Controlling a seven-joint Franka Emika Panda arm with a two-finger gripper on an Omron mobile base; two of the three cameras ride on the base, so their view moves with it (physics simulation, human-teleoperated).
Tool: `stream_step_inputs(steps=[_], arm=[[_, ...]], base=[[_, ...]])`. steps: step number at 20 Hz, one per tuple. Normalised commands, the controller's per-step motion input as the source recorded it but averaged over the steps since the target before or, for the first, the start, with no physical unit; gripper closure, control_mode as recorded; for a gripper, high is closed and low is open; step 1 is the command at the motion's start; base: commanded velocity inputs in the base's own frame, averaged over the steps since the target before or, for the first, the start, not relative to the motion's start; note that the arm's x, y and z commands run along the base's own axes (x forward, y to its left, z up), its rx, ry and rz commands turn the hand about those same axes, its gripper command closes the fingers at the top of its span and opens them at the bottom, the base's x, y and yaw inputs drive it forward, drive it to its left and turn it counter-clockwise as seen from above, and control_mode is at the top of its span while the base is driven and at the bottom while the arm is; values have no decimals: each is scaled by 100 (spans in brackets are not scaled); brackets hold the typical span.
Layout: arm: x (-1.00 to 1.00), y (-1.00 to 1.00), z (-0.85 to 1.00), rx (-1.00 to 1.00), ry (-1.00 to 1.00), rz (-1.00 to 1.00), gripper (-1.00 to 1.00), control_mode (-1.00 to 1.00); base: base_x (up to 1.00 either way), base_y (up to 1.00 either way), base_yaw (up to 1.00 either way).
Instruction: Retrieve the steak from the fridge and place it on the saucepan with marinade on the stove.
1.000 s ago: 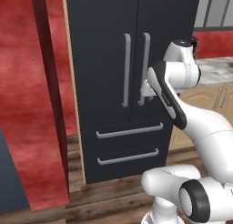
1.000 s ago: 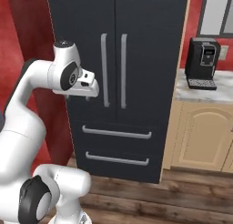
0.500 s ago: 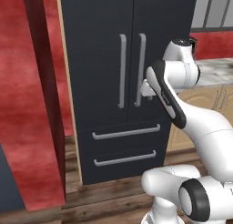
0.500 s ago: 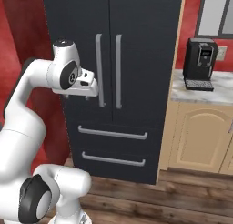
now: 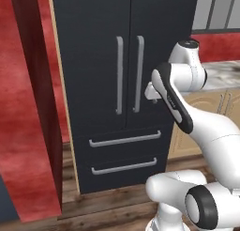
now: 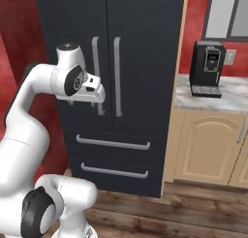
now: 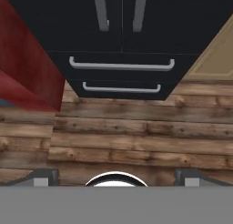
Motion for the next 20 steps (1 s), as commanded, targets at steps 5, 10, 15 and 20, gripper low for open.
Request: stream_step_inputs(steps=[5, 10, 15, 20], arm=[[0, 0, 0, 0, 0, 0, -100, 100], [0, 0, 0, 0, 0, 0, -100, 100], [0, 0, 0, 0, 0, 0, -100, 100], [0, 0, 0, 0, 0, 0, -100, -100]], base=[[35, -1, -2], [29, -3, -2], [17, 0, -3], [3, 0, 0]])
